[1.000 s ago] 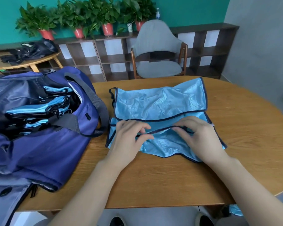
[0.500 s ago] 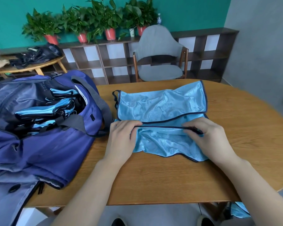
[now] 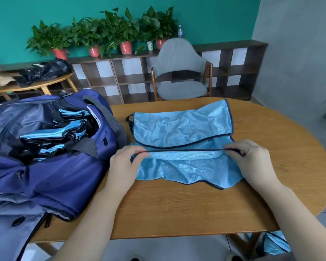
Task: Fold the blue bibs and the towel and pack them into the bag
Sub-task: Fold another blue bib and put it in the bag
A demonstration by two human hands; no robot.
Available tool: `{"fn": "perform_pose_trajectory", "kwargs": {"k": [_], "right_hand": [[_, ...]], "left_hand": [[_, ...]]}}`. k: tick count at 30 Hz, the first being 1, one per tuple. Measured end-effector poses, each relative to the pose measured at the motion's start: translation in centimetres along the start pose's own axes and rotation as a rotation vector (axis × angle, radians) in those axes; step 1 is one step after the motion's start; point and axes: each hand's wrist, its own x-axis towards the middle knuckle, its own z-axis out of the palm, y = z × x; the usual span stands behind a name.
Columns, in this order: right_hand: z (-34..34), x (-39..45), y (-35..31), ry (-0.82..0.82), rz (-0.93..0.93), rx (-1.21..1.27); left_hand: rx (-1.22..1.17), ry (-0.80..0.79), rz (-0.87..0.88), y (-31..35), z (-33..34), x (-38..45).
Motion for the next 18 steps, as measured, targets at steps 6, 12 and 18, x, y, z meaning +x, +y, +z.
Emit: {"fn": "perform_pose_trajectory", "kwargs": {"k": [6,12,18], "right_hand": [[-1.4,0.1,1.2,0.061,0.088,-0.095],[-3.1,-0.3,1.3,0.042,0.127,0.002],[-3.8,-0.8,1.4,-0.033,0.154,0.067]], "left_hand": [[0.011,-0.022,0.024,-0.3,-0.9,-0.9],[0.048,-0.045,0.036,-1.1,-2.1,-1.6],[0.036,-0.05,0.022,-1.4,-2.4,-1.8]]}}
